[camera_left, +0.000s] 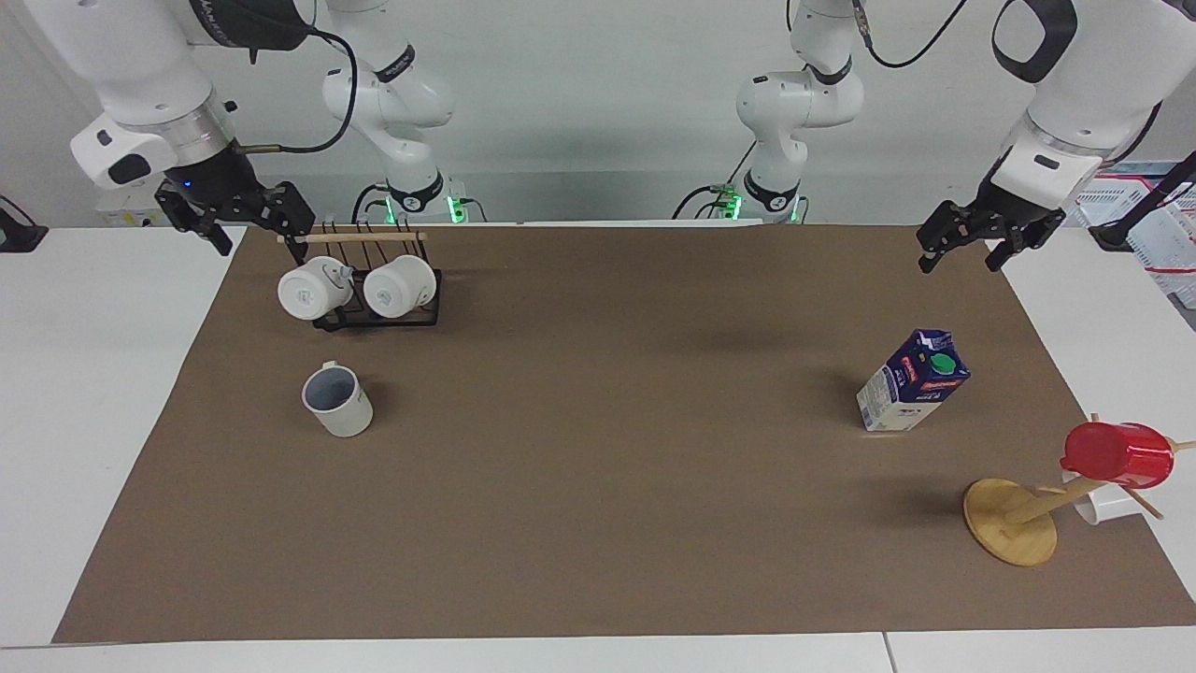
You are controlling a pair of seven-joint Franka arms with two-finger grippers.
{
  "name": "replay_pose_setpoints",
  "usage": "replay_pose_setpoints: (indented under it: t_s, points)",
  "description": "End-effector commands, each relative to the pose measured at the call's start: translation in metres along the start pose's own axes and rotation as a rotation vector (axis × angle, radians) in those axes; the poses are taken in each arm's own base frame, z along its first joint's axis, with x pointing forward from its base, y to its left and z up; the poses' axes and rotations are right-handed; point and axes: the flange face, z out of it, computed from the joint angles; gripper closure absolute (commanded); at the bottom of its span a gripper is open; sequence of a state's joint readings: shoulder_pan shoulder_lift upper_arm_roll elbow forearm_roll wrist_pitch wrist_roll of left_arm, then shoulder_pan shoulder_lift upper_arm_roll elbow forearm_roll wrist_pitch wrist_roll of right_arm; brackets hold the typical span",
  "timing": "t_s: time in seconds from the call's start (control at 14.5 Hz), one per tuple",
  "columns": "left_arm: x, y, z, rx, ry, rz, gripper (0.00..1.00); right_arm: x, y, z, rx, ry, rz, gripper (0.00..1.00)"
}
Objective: Place cup and milk on table
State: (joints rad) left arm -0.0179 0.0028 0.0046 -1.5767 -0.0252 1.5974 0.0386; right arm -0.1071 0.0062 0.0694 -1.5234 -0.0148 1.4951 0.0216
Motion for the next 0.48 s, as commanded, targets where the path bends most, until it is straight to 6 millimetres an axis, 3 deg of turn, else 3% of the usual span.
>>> replay_pose_setpoints:
  t_s: [0.0,0.41]
  points:
    - [0.0002,-0.0025,0.0013,-0.015,0.015,0.007,0.00,-0.0064,0.0024,0.0004,0.006,0.013,0.009,0.00]
    - [-0.0021,0.0034,0.0072,-0.016,0.013,0.011,0.00,-0.0059,0.0104,0.0008,0.009,0.016,0.024,0.00]
